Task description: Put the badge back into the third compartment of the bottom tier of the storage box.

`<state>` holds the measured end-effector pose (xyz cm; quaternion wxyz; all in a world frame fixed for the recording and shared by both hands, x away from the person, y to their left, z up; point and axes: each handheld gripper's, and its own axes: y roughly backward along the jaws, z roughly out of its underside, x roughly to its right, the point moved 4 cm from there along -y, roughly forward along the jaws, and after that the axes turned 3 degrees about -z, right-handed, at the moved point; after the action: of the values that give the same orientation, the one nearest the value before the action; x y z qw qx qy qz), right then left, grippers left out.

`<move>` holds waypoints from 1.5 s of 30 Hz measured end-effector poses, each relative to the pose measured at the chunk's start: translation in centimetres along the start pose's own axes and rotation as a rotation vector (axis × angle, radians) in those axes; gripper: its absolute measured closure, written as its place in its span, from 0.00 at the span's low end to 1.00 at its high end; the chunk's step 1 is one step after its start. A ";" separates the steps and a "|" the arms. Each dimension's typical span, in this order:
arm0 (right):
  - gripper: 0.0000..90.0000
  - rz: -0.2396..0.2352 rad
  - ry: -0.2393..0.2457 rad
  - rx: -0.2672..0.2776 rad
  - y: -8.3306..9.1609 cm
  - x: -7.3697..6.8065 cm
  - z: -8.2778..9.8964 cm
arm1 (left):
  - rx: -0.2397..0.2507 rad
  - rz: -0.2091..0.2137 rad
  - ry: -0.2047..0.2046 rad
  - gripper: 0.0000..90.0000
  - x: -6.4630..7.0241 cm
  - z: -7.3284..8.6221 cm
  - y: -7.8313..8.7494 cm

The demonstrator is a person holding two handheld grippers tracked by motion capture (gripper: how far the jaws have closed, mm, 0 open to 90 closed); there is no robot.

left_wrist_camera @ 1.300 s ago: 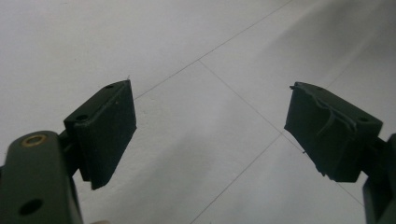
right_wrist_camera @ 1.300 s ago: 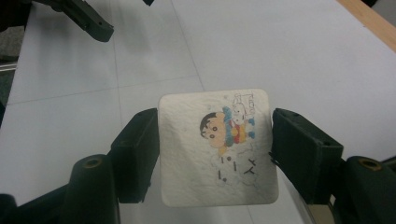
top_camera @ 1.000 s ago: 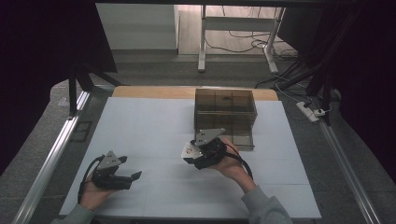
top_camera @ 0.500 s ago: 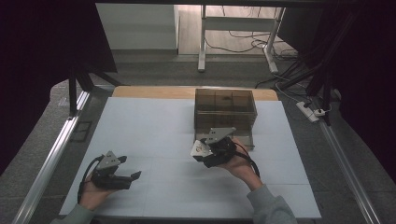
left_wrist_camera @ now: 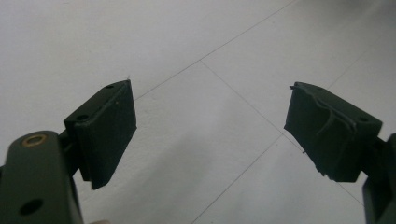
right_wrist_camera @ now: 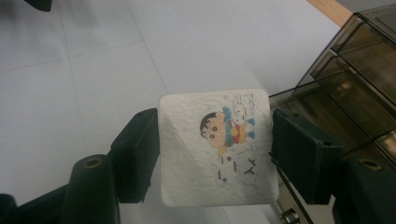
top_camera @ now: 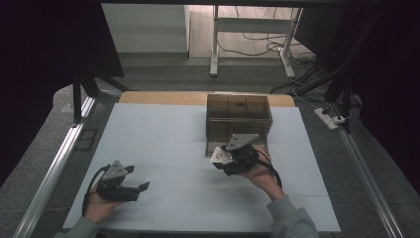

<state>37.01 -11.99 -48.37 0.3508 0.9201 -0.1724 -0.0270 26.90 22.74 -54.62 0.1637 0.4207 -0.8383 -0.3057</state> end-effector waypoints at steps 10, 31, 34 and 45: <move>0.37 0.032 -0.022 -0.001 1.1 1.1 0.7 | 0.000 0.000 0.001 0.18 0.0 0.0 0.0; 0.37 0.090 -0.087 -0.037 2.6 3.4 2.6 | -0.003 0.000 0.001 0.18 0.0 0.0 0.0; 0.37 0.098 -0.095 -0.041 2.9 3.6 2.8 | -0.003 0.000 0.001 0.18 0.0 0.0 0.0; 0.37 0.137 -0.129 -0.060 4.0 4.6 3.4 | -0.001 0.003 0.005 0.18 0.0 0.1 0.0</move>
<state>39.53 -18.45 -48.00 0.3672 0.8916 -0.2564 -0.0672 26.89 22.80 -54.67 0.1664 0.4200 -0.8385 -0.3047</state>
